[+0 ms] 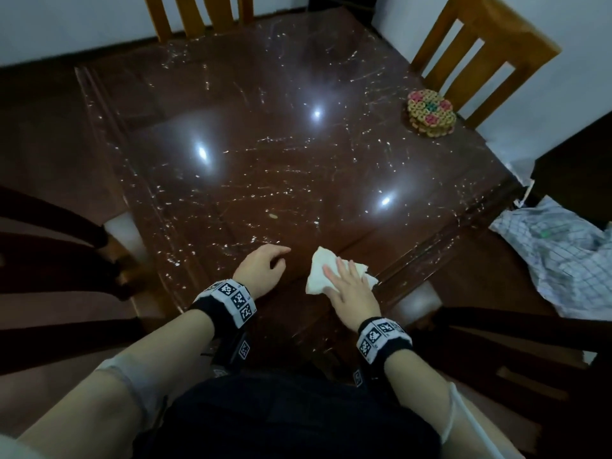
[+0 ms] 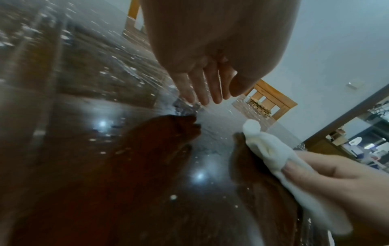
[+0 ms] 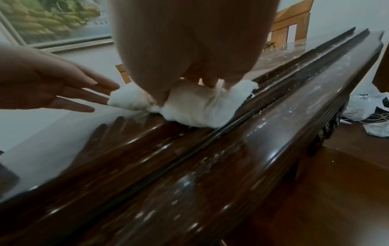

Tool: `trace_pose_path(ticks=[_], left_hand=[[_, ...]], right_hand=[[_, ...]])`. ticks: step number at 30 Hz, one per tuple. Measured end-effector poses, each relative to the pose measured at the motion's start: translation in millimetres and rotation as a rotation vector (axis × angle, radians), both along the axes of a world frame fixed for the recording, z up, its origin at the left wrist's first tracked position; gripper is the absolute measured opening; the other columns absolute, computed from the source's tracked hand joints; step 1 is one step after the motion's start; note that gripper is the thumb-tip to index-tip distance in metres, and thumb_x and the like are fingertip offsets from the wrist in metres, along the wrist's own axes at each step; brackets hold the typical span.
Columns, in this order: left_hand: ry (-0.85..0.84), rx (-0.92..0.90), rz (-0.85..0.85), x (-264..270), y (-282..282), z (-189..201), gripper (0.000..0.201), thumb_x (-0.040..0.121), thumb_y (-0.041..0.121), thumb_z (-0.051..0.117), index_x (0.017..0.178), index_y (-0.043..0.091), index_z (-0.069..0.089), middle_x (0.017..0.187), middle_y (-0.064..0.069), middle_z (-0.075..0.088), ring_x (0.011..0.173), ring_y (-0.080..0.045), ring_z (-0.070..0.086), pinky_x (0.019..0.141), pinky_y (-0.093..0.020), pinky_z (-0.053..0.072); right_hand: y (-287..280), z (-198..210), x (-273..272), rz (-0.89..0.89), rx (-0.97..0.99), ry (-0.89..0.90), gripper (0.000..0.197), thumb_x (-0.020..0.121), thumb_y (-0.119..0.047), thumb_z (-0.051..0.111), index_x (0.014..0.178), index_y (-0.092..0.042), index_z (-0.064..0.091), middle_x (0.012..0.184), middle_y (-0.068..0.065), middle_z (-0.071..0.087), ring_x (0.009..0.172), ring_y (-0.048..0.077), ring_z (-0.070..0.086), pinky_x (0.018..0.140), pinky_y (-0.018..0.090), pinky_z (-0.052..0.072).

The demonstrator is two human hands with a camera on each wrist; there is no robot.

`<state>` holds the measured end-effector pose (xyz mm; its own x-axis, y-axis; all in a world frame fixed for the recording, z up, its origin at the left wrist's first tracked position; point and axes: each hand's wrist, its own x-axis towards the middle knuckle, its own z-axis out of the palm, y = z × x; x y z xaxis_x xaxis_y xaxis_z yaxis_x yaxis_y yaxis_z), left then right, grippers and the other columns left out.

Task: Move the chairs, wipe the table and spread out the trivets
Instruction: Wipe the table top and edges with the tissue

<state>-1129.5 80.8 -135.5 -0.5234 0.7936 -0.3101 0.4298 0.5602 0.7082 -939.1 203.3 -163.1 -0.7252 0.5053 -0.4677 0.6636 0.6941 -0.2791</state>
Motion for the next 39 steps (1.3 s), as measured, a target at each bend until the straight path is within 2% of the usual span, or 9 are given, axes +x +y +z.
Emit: trace_pose_path(ticks=[6, 10, 15, 17, 21, 26, 29, 33, 39], left_hand=[[0.021, -0.002, -0.070, 23.7, 51.3, -5.3, 0.037, 0.098, 0.022, 0.048, 0.134, 0.023, 0.055, 0.137, 0.009, 0.053, 0.128, -0.006, 0.045, 0.107, -0.020, 0.031], [0.015, 0.001, -0.081, 35.5, 66.4, -8.8, 0.037, 0.098, 0.023, 0.048, 0.134, 0.024, 0.055, 0.137, 0.011, 0.052, 0.128, -0.004, 0.045, 0.105, -0.017, 0.029], [-0.005, -0.005, -0.057, 39.1, 66.7, -8.5, 0.035, 0.098, 0.022, 0.049, 0.132, 0.025, 0.056, 0.136, 0.011, 0.053, 0.126, -0.003, 0.045, 0.104, -0.015, 0.029], [-0.021, 0.004, -0.020, 38.8, 63.3, -8.2, 0.034, 0.097, 0.020, 0.049, 0.131, 0.025, 0.057, 0.134, 0.011, 0.054, 0.126, -0.004, 0.046, 0.103, -0.015, 0.030], [-0.050, 0.025, 0.058, 35.4, 54.5, -4.9, 0.033, 0.097, 0.017, 0.050, 0.129, 0.023, 0.058, 0.131, 0.008, 0.056, 0.124, -0.007, 0.049, 0.104, -0.018, 0.033], [-0.059, 0.021, 0.061, 29.8, 33.5, -10.6, 0.033, 0.097, 0.019, 0.050, 0.127, 0.026, 0.058, 0.131, 0.009, 0.057, 0.125, -0.010, 0.049, 0.113, -0.037, 0.033], [-0.069, 0.038, 0.048, 31.9, 13.5, -11.2, 0.033, 0.097, 0.017, 0.051, 0.127, 0.024, 0.059, 0.130, 0.007, 0.058, 0.124, -0.009, 0.050, 0.107, -0.024, 0.035], [-0.067, 0.079, 0.034, 35.7, -23.4, -8.9, 0.033, 0.095, 0.014, 0.052, 0.125, 0.023, 0.061, 0.128, 0.006, 0.059, 0.121, -0.010, 0.051, 0.107, -0.029, 0.038], [-0.087, 0.102, 0.058, 30.7, -76.4, -10.7, 0.032, 0.095, 0.013, 0.050, 0.123, 0.023, 0.062, 0.126, 0.006, 0.060, 0.120, -0.011, 0.052, 0.104, -0.027, 0.039]], right_hand=[[111.7, -4.7, 10.7, -0.186, 0.040, 0.034, 0.051, 0.103, -0.043, 0.026, 0.153, -0.030, 0.020, 0.162, 0.002, 0.004, 0.149, 0.024, -0.003, 0.118, 0.046, 0.008], [193.4, -24.2, 32.9, -0.259, 0.121, -0.073, 0.073, 0.090, -0.054, 0.000, 0.145, -0.023, 0.038, 0.162, 0.005, 0.007, 0.147, 0.034, 0.000, 0.118, 0.055, 0.013], [219.8, -24.7, 39.1, -0.367, 0.064, 0.016, 0.058, 0.099, -0.047, 0.021, 0.147, -0.019, 0.035, 0.161, 0.009, 0.010, 0.147, 0.033, 0.002, 0.118, 0.053, 0.013], [210.4, -20.8, 37.2, -0.394, 0.046, 0.043, 0.060, 0.098, -0.049, 0.016, 0.146, -0.020, 0.036, 0.162, 0.004, 0.007, 0.148, 0.028, -0.004, 0.119, 0.051, 0.014], [164.2, -6.5, 35.2, -0.391, -0.012, 0.143, 0.051, 0.104, -0.037, 0.029, 0.153, -0.024, 0.022, 0.162, 0.003, 0.005, 0.149, 0.020, -0.005, 0.119, 0.039, 0.014], [93.1, -7.0, 30.3, -0.281, -0.073, 0.185, 0.050, 0.104, -0.036, 0.030, 0.152, -0.025, 0.023, 0.162, 0.001, 0.007, 0.149, 0.018, -0.006, 0.118, 0.032, 0.009], [42.7, -5.2, 24.9, -0.233, -0.102, 0.223, 0.049, 0.104, -0.034, 0.032, 0.152, -0.025, 0.025, 0.162, -0.001, 0.009, 0.149, 0.017, -0.005, 0.119, 0.036, 0.014], [-32.0, -2.7, 17.9, -0.197, -0.198, 0.290, 0.047, 0.103, -0.032, 0.037, 0.150, -0.028, 0.030, 0.161, -0.006, 0.010, 0.149, 0.013, -0.005, 0.119, 0.037, 0.018], [-109.8, 12.3, 18.9, -0.217, -0.566, 0.390, 0.045, 0.101, -0.024, 0.048, 0.145, -0.024, 0.042, 0.153, -0.013, 0.027, 0.144, 0.000, 0.012, 0.114, 0.020, 0.018]])
